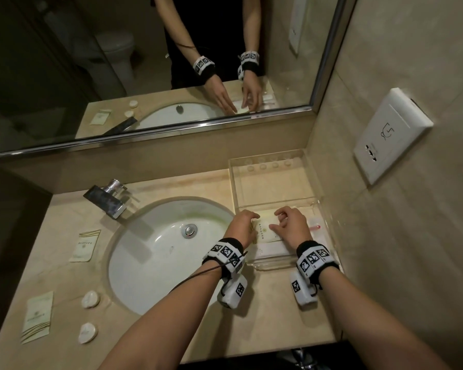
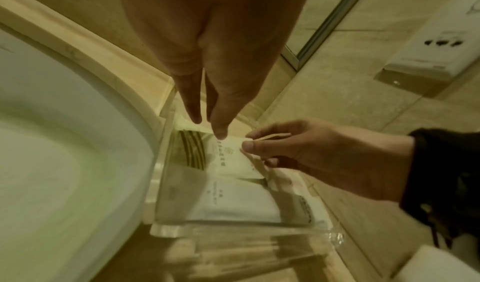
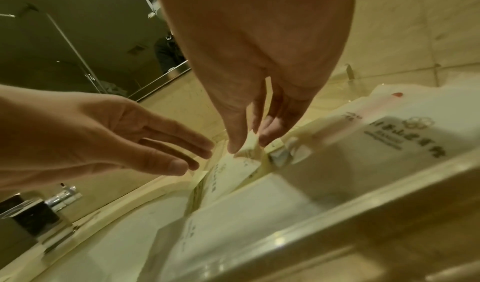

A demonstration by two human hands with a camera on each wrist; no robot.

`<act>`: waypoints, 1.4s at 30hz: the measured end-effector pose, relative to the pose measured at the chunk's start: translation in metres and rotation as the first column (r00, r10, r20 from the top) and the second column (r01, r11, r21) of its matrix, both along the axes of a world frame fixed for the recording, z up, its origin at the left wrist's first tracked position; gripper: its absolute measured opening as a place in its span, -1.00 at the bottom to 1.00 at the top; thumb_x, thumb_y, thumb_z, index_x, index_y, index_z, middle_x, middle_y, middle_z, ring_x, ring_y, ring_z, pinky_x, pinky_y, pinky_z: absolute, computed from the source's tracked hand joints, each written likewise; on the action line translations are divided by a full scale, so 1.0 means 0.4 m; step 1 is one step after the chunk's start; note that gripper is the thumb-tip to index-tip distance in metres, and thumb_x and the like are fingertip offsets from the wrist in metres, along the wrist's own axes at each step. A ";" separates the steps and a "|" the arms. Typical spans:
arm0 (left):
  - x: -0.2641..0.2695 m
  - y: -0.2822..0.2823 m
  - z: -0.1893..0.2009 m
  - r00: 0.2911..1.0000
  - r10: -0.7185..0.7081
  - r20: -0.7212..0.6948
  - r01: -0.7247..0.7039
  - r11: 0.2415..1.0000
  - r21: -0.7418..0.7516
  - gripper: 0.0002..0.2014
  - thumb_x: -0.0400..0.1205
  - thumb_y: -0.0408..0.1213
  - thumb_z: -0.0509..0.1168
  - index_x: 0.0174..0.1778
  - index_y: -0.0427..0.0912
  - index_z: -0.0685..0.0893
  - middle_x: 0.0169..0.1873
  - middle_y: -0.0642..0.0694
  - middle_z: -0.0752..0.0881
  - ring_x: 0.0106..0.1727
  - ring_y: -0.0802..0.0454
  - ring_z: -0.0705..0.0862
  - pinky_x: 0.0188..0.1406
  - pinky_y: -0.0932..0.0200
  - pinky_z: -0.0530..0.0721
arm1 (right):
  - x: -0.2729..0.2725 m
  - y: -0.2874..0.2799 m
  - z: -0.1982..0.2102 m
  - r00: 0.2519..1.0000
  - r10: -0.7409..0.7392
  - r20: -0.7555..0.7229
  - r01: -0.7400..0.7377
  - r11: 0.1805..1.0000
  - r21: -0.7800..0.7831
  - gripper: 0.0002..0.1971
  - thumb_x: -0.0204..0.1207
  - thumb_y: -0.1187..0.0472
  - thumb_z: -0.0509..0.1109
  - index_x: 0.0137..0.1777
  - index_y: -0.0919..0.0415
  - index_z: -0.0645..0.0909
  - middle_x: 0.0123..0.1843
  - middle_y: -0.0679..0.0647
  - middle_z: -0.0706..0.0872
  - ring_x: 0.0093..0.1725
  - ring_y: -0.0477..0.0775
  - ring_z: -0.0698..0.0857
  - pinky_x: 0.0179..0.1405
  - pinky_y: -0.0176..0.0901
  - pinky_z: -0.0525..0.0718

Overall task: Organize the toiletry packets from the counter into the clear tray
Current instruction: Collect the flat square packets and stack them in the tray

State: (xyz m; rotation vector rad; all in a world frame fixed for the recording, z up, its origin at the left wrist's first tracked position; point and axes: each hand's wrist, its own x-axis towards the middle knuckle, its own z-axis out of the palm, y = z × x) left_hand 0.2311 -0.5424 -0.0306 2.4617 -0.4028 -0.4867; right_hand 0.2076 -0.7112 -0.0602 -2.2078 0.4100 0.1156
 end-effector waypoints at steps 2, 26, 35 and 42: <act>-0.002 -0.005 -0.012 0.999 -0.025 0.024 0.025 1.000 -0.001 -0.53 0.52 -0.42 0.42 0.37 -0.20 0.58 0.38 -0.16 0.59 0.42 -0.12 0.52 0.46 0.09 0.42 | -0.008 -0.004 0.003 1.000 0.001 -0.015 -0.002 1.000 -0.031 -0.61 0.34 0.28 0.63 0.13 0.20 0.61 0.01 0.06 0.53 -0.25 -0.09 0.57 -0.06 -0.23 0.60; -0.014 -0.011 -0.055 0.988 -0.141 0.068 0.133 0.985 0.114 -0.47 0.49 -0.50 0.38 0.38 -0.06 0.58 0.21 -0.13 0.62 0.25 -0.12 0.55 0.21 -0.03 0.61 | -0.059 -0.002 -0.014 0.985 0.172 -0.012 -0.170 0.959 -0.227 -0.66 0.51 0.19 0.48 0.28 0.09 0.66 0.05 0.03 0.55 -0.09 0.04 0.63 -0.05 0.02 0.72; -0.043 0.004 -0.067 0.947 -0.257 0.191 0.222 0.957 0.187 -0.57 0.61 -0.45 0.29 0.35 0.05 0.62 0.22 -0.10 0.56 0.26 -0.08 0.49 0.06 -0.01 0.67 | -0.074 -0.012 -0.012 0.988 0.151 0.044 -0.143 0.978 -0.150 -0.62 0.47 0.26 0.51 0.29 0.13 0.64 0.01 -0.02 0.55 -0.14 0.00 0.62 -0.02 0.02 0.73; -0.046 0.011 -0.063 0.946 -0.277 0.170 0.253 0.955 0.152 -0.52 0.60 -0.55 0.26 0.35 0.03 0.63 0.24 -0.12 0.58 0.24 -0.08 0.56 0.15 0.03 0.65 | -0.080 -0.011 0.007 0.990 0.135 0.046 -0.127 0.981 -0.145 -0.66 0.49 0.25 0.49 0.28 0.15 0.65 0.09 0.02 0.59 -0.12 -0.04 0.63 0.03 -0.03 0.71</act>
